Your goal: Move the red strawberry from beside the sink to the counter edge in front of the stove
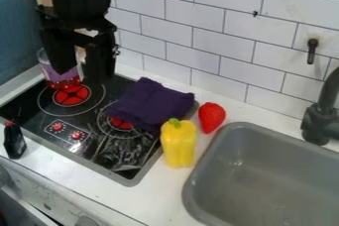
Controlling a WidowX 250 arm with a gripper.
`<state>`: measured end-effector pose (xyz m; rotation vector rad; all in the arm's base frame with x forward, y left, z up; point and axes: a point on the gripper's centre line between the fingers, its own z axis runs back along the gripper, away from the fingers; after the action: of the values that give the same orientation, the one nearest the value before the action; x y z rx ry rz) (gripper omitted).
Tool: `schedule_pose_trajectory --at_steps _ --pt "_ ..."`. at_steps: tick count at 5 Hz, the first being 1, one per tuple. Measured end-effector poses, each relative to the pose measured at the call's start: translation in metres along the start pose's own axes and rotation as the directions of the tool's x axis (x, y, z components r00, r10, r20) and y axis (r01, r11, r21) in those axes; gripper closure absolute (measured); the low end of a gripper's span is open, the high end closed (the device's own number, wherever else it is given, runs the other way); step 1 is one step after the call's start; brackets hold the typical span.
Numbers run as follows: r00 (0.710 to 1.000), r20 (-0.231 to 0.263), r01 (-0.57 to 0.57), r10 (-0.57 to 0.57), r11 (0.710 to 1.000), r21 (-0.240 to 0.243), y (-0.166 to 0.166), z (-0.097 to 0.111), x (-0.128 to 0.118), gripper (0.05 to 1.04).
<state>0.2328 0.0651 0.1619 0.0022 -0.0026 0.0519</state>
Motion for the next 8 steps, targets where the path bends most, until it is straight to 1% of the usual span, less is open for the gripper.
schedule_pose_trajectory --at_steps 1,2,3,4,5,6,7,8 --pt "1.0 -0.019 0.0 0.0 1.0 -0.004 -0.001 -0.006 0.0 0.083" --pt "0.998 -0.021 0.06 -0.06 0.998 -0.036 -0.025 -0.016 0.022 0.083" --pt "0.991 -0.039 0.129 -0.131 0.99 -0.05 -0.051 -0.034 0.046 0.083" --pt "0.985 -0.021 0.169 -0.171 0.984 -0.061 -0.076 -0.042 0.065 0.083" --pt "0.986 0.013 0.167 -0.167 0.984 -0.068 -0.095 -0.055 0.096 0.083" --pt "0.987 0.017 0.161 -0.16 0.984 -0.071 -0.099 -0.065 0.122 0.083" --pt "0.994 -0.006 0.111 -0.112 0.993 -0.033 -0.095 -0.08 0.139 0.083" --pt "0.995 -0.028 0.094 -0.093 0.996 0.013 -0.094 -0.091 0.147 0.083"
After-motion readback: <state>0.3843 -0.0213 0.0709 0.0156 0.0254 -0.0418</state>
